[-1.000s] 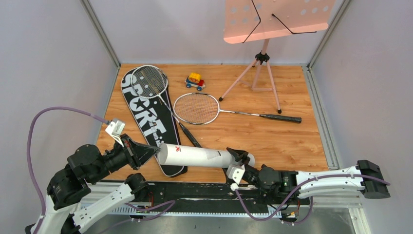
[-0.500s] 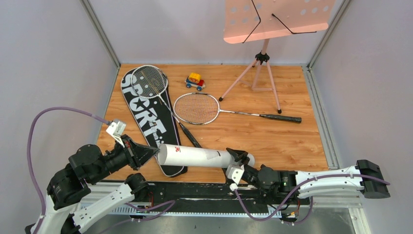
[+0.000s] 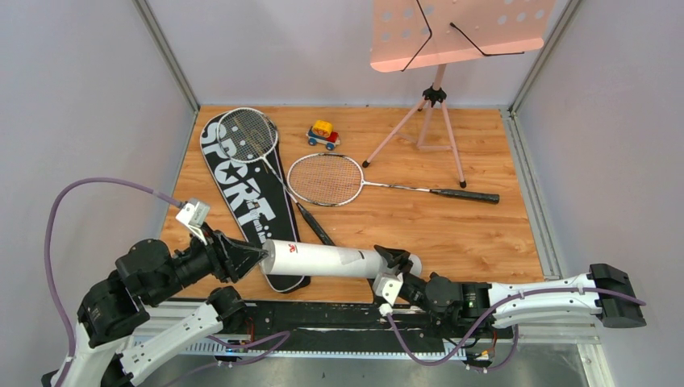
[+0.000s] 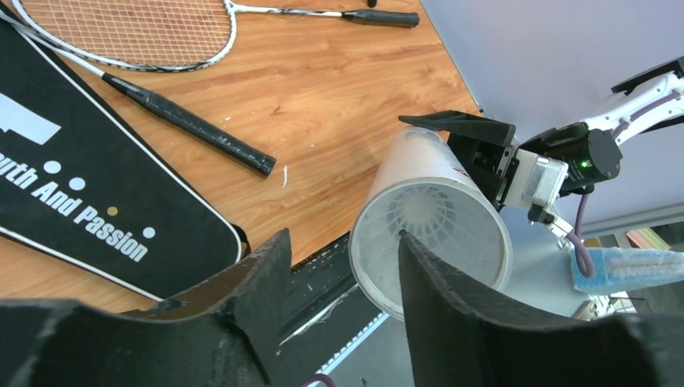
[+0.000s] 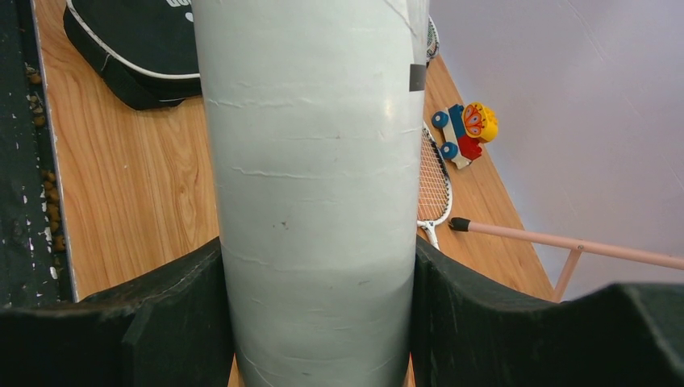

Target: Pack up the badminton gear

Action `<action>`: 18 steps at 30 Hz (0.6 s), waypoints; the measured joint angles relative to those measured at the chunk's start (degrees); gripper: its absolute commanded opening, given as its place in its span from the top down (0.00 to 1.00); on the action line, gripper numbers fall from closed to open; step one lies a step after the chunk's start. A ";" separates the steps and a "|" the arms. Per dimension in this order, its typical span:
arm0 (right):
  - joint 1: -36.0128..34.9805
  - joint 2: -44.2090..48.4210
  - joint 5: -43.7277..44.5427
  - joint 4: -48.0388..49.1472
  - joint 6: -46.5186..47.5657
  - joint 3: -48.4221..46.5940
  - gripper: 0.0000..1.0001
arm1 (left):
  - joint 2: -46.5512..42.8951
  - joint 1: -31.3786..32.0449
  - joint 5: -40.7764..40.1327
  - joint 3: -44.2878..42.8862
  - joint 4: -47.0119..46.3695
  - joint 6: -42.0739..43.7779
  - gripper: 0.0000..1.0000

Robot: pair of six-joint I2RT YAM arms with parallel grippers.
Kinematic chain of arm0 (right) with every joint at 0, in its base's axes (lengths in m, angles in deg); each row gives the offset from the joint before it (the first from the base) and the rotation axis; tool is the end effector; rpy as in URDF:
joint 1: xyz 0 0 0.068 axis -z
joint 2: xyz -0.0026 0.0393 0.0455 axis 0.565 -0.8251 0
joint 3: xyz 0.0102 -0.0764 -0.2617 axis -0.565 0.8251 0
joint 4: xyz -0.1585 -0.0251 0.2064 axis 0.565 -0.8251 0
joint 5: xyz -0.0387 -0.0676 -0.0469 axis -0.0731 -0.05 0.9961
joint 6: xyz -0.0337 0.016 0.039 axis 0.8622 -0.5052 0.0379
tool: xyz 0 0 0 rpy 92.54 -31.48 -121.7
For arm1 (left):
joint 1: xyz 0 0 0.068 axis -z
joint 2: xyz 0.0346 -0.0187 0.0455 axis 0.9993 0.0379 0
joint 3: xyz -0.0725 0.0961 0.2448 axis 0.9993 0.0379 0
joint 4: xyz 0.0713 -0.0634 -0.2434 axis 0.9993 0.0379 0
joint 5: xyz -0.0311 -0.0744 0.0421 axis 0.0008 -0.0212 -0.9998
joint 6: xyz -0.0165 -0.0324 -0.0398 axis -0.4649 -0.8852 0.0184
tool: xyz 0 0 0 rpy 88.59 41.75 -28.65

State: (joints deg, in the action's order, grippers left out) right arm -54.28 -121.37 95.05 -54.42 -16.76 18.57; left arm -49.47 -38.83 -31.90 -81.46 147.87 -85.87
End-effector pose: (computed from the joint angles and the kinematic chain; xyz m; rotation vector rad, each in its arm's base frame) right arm 0.0217 0.1614 0.1978 -1.3123 1.1040 0.2092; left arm 0.0114 -0.0112 0.3772 0.1588 1.9674 -1.0059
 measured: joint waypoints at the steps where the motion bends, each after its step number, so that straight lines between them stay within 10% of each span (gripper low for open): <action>1: 0.00 0.00 -0.02 0.00 0.00 0.00 0.85 | -0.15 0.00 0.02 0.02 -0.02 0.00 0.37; 18: 0.39 -2.38 0.26 0.15 0.02 -0.02 0.85 | -1.84 -0.07 3.43 3.72 -4.79 -0.48 0.32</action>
State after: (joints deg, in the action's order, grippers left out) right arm -53.89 -123.75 95.32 -54.27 -16.73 18.54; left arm -51.31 -38.90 -28.47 -77.74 143.08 -86.35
